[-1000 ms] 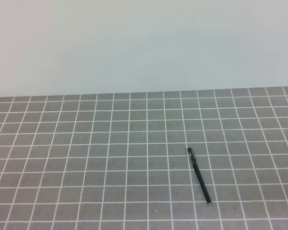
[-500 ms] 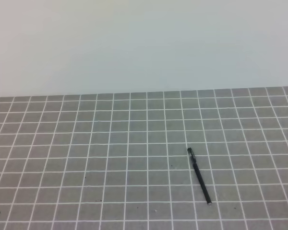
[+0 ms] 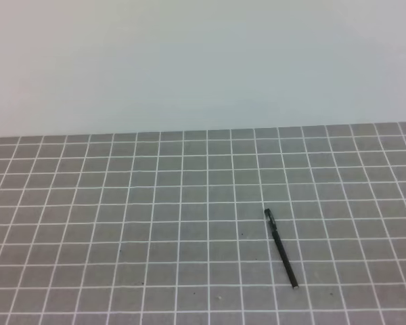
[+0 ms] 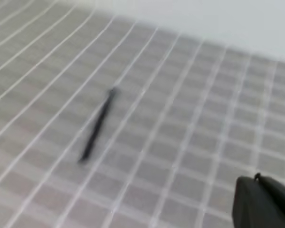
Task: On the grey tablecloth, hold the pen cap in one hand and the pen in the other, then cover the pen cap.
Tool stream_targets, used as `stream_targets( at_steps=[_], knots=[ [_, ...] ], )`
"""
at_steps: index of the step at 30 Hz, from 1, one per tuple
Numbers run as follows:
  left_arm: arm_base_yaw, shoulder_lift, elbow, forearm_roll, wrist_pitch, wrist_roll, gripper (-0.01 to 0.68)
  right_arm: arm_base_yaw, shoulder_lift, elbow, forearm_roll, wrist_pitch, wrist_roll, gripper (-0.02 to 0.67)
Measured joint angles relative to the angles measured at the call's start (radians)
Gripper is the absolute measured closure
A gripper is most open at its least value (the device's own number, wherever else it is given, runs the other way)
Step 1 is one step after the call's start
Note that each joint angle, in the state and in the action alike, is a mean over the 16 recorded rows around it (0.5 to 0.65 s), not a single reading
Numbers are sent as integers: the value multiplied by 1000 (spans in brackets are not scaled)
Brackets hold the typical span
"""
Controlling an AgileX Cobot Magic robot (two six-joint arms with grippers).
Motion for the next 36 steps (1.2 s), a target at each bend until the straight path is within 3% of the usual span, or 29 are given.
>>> stream_targets(
  at_steps=[7,13,21,36],
  knots=[
    [94,-12,23,-14,10,-28,672,-265,-76,203,19,-237,7,652],
    [111,-29,86,-22,15,-102,672,-403,-141,323,26,-263,13,652],
    [112,-45,204,76,16,-266,672,-479,-240,375,1,-171,24,652],
    [111,-45,310,505,62,-598,672,-555,-300,376,1,-144,100,652]
  ],
)
